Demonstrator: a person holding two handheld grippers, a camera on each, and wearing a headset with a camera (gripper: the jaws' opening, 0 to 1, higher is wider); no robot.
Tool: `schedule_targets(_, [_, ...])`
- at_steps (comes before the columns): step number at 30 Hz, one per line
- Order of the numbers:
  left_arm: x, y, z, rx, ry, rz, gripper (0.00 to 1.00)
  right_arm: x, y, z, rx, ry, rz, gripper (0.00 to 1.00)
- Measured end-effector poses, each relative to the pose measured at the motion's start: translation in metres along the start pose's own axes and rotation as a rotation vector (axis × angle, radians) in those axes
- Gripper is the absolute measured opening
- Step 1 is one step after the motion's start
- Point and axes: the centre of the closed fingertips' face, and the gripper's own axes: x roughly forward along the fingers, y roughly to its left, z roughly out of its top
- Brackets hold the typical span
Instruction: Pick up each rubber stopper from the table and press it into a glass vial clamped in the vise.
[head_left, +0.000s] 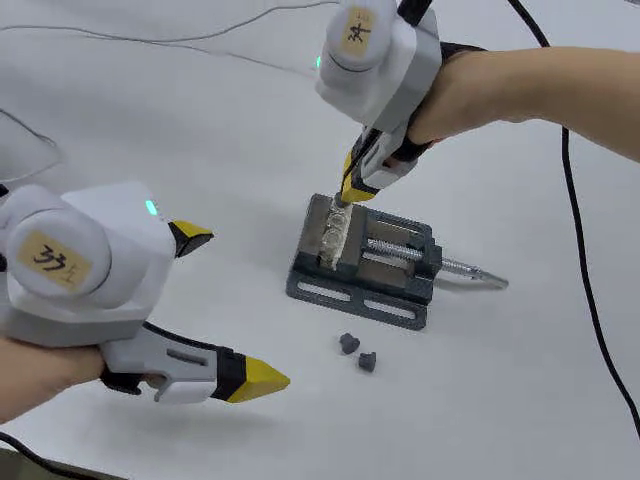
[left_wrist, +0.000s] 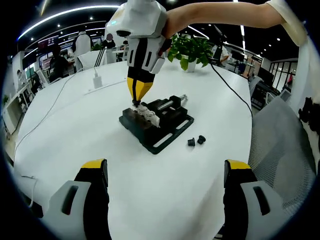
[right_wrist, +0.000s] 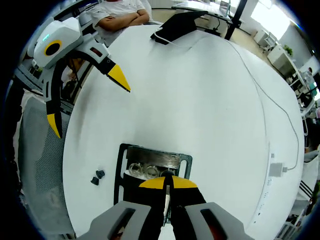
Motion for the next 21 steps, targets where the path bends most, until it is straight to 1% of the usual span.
schedule_targets(1, [-0.0006, 0.0002, -0.0003, -0.001, 0.000, 0.003, 0.96, -0.0002, 0.0014, 0.0001, -0.007, -0.001, -0.003, 0.00])
schedule_targets(3, [-0.0017, -0.0001, -0.0008, -0.001, 0.001, 0.006, 0.96, 0.0002, -0.0017, 0.0013, -0.008, 0.000, -0.003, 0.00])
schedule_targets(7, [-0.0046, 0.0003, -0.0014, -0.005, -0.002, 0.015, 0.96, -0.0003, 0.0000, 0.0018, -0.021, 0.001, 0.000, 0.00])
schedule_targets(18, [-0.0072, 0.0043, -0.0021, -0.005, 0.002, 0.030, 0.96, -0.0009, 0.0021, 0.0031, -0.002, -0.023, 0.001, 0.00])
schedule_targets(21, [-0.0070, 0.0052, -0.0003, -0.003, 0.000, 0.032, 0.96, -0.0011, 0.0013, 0.0023, 0.003, -0.029, -0.006, 0.00])
